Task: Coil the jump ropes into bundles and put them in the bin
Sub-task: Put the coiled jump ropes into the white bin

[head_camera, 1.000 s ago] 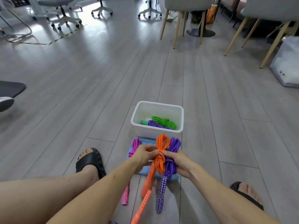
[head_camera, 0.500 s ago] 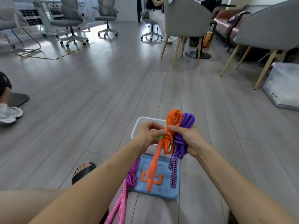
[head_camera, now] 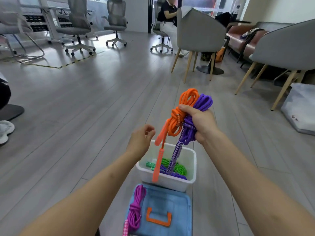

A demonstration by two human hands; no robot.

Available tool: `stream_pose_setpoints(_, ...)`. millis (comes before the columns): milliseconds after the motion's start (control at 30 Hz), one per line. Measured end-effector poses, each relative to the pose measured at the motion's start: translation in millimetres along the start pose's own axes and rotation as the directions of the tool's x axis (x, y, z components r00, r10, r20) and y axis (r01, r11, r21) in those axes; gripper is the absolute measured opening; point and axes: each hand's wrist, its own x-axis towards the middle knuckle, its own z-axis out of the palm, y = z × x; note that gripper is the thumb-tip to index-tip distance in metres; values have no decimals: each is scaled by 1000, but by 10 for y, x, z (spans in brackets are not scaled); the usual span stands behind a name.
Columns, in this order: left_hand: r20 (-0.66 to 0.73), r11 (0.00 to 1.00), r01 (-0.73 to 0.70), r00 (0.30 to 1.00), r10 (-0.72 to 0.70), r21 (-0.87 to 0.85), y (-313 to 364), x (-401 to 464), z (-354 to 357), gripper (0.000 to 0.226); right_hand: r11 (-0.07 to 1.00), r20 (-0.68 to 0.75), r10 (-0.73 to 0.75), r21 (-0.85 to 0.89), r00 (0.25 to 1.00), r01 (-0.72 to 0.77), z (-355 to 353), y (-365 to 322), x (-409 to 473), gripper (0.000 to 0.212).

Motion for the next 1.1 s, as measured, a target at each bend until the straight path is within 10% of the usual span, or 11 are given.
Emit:
stream_pose_setpoints(233, 199, 922, 12, 975, -96, 387, -816, 0, 174, 33, 1000, -55, -5, 3, 998, 6, 365, 276, 452, 26)
stream_pose_setpoints(700, 193, 912, 117, 959, -206, 394, -1302, -179, 704, 53, 928, -414, 359, 250, 837, -275, -101, 1770, 689, 21)
stream_pose_setpoints(1100, 220, 786, -15, 963, -155, 619, -1399, -156, 913, 55, 936, -615, 73, -231, 785, -267, -744, 2159, 496, 29)
